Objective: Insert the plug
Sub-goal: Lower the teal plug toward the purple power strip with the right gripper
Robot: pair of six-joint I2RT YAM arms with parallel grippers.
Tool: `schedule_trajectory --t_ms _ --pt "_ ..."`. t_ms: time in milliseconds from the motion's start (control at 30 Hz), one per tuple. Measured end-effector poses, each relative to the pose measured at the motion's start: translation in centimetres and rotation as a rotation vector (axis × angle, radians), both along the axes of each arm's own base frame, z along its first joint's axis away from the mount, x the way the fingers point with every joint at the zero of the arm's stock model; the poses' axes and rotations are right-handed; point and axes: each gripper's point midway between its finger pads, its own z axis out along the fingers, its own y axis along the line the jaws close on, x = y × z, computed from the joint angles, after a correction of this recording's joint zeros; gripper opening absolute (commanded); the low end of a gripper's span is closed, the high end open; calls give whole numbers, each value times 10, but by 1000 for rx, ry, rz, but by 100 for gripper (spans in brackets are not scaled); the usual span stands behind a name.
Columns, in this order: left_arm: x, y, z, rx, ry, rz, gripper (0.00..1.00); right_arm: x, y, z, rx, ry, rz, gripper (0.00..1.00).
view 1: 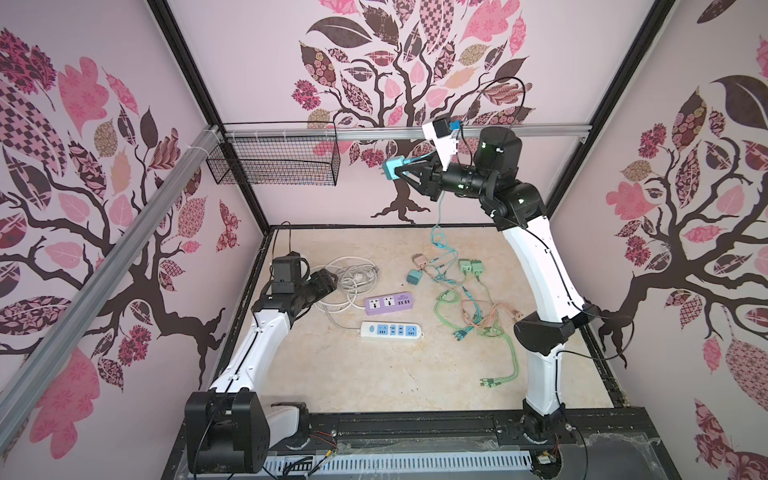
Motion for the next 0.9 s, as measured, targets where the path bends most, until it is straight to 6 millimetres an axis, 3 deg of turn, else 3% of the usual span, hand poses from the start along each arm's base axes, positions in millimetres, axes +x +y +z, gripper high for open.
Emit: schedule_trajectory --t_ms 133,267,400,567,767,900 --pt "-14 3 -2 29 13 -2 72 -5 30 -27 -20 47 69 0" --pt "-20 4 -2 33 9 1 72 -2 55 -84 -94 157 116 0" --pt "-26 2 -16 15 35 0 70 3 68 -150 -190 256 131 0" --pt "-32 -4 -35 -32 74 -9 63 17 58 -221 -359 302 49 1" --pt "-35 -19 -63 -74 130 -37 56 37 39 -272 -556 253 -65 0" --pt "-32 -38 -76 -78 151 -92 52 39 31 -312 -663 261 -66 0"
